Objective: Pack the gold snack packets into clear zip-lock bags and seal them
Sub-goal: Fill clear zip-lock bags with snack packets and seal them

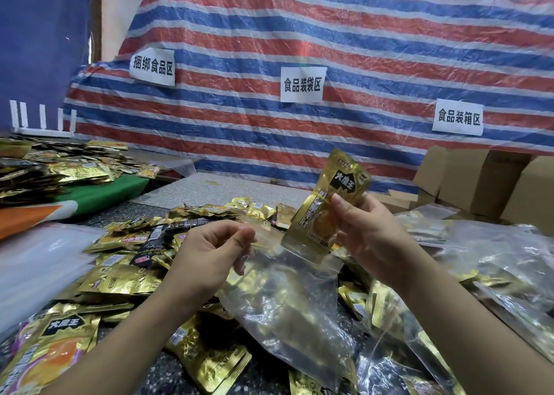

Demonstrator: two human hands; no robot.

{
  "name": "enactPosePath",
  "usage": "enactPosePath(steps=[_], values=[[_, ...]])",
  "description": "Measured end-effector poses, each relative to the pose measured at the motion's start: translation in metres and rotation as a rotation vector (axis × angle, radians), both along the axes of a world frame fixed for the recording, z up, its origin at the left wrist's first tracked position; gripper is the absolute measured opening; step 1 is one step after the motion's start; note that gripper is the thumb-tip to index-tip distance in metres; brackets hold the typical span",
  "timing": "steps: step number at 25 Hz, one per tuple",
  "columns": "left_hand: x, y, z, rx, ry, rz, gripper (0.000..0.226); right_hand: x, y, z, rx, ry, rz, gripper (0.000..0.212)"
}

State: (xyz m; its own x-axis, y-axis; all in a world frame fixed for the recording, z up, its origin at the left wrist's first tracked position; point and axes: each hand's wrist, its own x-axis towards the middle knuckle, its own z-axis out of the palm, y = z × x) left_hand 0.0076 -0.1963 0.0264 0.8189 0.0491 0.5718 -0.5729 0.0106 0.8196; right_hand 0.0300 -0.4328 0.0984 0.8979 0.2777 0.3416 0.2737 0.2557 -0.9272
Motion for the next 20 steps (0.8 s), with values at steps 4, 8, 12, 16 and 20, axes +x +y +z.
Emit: enactPosePath(steps=[4,8,12,16,20], values=[[-0.001,0.0,0.0,-0.004,0.005,-0.011,0.021,-0.007,0.003,-0.005,-0.318,-0.095,0.015,0.041],[-0.004,-0.003,0.002,-0.028,0.009,0.001,0.022,-0.013,0.008,-0.002,-0.583,-0.129,0.095,0.029],[-0.008,-0.006,0.004,-0.031,0.012,0.014,0.019,-0.016,0.011,0.006,-0.803,-0.152,0.094,0.015],[-0.016,-0.01,0.008,-0.038,0.014,-0.005,0.021,-0.02,0.014,0.016,-1.006,-0.174,0.102,0.009],[-0.02,-0.014,0.009,-0.027,0.031,-0.017,0.018,-0.024,0.02,0.024,-1.321,-0.331,0.028,0.013]])
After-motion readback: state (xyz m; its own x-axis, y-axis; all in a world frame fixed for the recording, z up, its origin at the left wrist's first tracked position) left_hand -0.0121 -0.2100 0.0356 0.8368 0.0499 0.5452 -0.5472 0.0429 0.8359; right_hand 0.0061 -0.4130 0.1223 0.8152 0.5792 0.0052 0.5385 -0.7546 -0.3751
